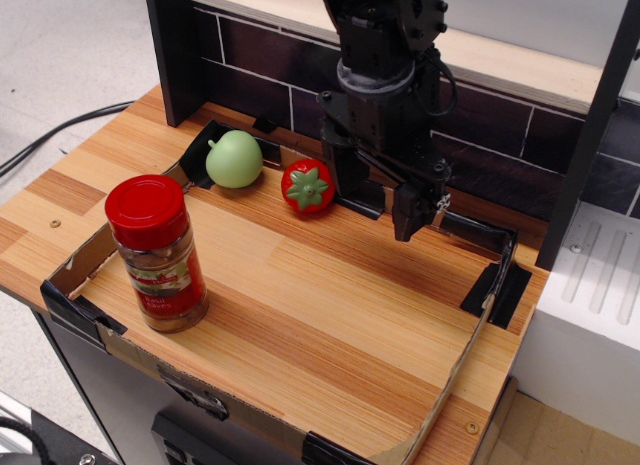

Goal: Topple basil bottle

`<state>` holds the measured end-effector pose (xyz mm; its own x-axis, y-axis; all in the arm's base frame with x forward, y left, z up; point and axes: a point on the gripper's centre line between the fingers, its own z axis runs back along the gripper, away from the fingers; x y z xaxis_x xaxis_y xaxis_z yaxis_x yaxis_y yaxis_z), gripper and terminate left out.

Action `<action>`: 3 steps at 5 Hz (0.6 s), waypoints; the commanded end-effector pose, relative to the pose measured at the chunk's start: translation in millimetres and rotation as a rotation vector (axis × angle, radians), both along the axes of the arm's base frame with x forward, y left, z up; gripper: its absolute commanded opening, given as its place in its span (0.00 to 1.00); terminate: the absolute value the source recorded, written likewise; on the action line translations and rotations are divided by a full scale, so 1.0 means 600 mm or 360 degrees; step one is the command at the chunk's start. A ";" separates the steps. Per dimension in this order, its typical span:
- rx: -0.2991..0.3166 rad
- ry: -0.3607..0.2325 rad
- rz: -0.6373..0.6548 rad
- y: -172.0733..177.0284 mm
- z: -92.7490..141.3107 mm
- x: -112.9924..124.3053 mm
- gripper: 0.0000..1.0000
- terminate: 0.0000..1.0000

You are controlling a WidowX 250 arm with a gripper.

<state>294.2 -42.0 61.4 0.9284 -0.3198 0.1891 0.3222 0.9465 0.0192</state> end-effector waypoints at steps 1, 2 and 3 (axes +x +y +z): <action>0.0000 0.0000 0.0000 0.000 0.000 0.000 1.00 0.00; 0.0043 -0.0019 0.0001 0.042 0.036 -0.023 1.00 0.00; 0.0098 -0.0014 -0.0095 0.080 0.053 -0.045 1.00 0.00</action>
<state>262.5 7.1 82.5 0.9135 -0.3835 0.1358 0.3789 0.9235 0.0595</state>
